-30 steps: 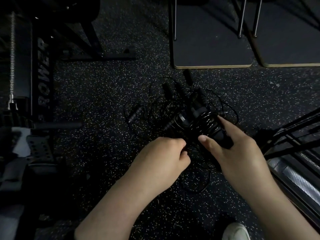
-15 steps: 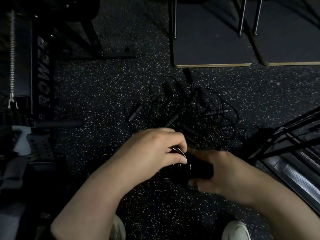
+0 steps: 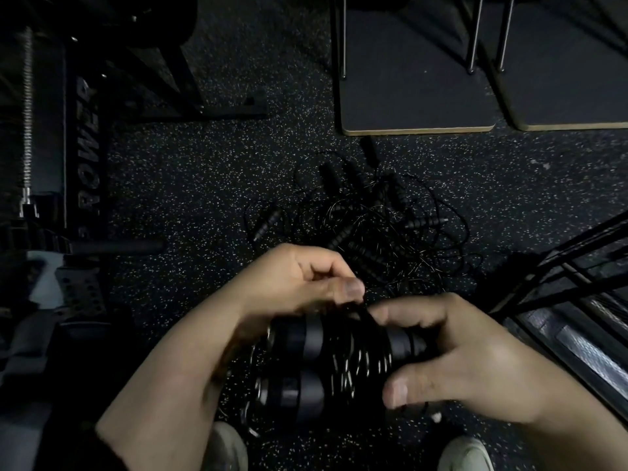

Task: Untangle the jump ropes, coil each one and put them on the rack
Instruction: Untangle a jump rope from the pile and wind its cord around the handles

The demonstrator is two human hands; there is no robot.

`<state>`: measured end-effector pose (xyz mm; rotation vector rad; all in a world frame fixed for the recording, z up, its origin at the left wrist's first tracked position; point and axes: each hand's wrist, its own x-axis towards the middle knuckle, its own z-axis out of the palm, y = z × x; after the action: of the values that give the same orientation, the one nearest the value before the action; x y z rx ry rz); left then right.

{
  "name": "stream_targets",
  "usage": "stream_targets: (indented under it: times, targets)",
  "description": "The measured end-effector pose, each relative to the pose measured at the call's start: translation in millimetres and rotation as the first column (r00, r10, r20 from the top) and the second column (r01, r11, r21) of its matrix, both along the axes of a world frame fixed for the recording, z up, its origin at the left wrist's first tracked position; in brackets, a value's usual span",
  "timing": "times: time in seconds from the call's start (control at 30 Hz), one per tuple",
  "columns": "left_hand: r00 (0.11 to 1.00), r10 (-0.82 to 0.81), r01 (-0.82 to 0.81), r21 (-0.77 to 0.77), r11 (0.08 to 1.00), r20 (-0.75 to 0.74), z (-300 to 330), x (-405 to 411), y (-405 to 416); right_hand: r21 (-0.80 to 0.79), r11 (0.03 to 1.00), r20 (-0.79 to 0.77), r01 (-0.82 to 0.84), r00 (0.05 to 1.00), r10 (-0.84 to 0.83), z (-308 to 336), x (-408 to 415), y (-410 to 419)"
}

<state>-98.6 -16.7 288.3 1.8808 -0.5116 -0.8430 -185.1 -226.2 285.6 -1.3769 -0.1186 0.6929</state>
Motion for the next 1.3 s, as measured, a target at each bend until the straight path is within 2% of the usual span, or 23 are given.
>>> stream_targets:
  times: [0.07, 0.17, 0.2, 0.23, 0.3, 0.43, 0.57, 0.67, 0.8, 0.9, 0.97, 1.1, 1.2, 1.3]
  targets:
    - [0.99, 0.0, -0.01, 0.068, 0.998, 0.144, -12.6, -8.2, 5.0, 0.059, 0.99, 0.013, 0.128, 0.992, -0.129, -3.4, 1.6, 0.4]
    - [0.996, 0.077, -0.083, 0.129, 0.988, 0.05, -35.8, -18.6, 6.1, 0.169, 0.928, -0.023, 0.332, 0.943, -0.333, -7.2, 3.8, 0.9]
    - [0.983, 0.181, -0.185, 0.133, 0.974, 0.044, -31.0, -21.4, -0.9, 0.186, 0.902, -0.035, 0.39, 0.92, -0.39, -7.0, 4.8, 1.0]
    - [0.979, 0.205, -0.205, 0.125, 0.971, 0.008, -26.4, -23.5, -8.0, 0.183, 0.88, -0.039, 0.438, 0.898, -0.438, -6.2, 5.7, 1.2]
    - [0.97, 0.236, -0.23, 0.104, 0.968, -0.054, -15.2, -22.8, -23.1, 0.133, 0.844, -0.035, 0.519, 0.854, -0.519, -5.2, 7.3, 2.0]
    - [0.962, 0.27, -0.27, 0.199, 0.942, 0.025, -20.0, -13.6, -21.3, 0.016, 0.769, -0.009, 0.639, 0.769, -0.639, -4.9, 8.8, 1.9]
    - [0.961, 0.256, -0.269, 0.144, 0.952, 0.104, -13.2, -16.1, -21.5, -0.099, 0.713, 0.0, 0.694, 0.717, -0.697, -4.3, 10.1, 0.4]
    - [0.96, 0.235, -0.26, 0.174, 0.95, 0.154, -15.2, -15.9, -19.4, -0.187, 0.702, 0.022, 0.687, 0.717, -0.696, -3.7, 9.5, 2.6]
    - [0.934, 0.196, -0.277, 0.261, 0.925, 0.298, -12.9, -14.5, -16.5, -0.261, 0.7, 0.071, 0.665, 0.736, -0.673, -4.4, 8.8, 0.5]
    - [0.911, 0.078, -0.25, 0.394, 0.884, 0.404, -10.5, -15.3, -12.9, -0.304, 0.706, 0.134, 0.639, 0.762, -0.633, -4.5, 9.1, -0.7]
    - [0.888, -0.003, -0.221, 0.432, 0.875, 0.46, -8.0, -16.1, -10.6, -0.406, 0.675, 0.19, 0.616, 0.779, -0.597, -4.6, 9.4, -1.9]
    - [0.862, -0.077, -0.163, 0.417, 0.894, 0.501, -3.2, -14.6, -7.6, -0.683, 0.535, 0.25, 0.498, 0.847, -0.47, -13.0, 10.0, -3.7]
    - [0.843, -0.178, -0.078, 0.443, 0.893, 0.507, -1.6, -12.9, -7.2, -0.744, 0.507, 0.254, 0.434, 0.887, -0.386, -18.1, 11.5, -0.6]
    - [0.832, -0.235, 0.0, 0.423, 0.906, 0.502, -0.1, -13.7, -9.2, -0.801, 0.515, 0.191, 0.305, 0.946, -0.263, -16.4, 10.8, 2.7]
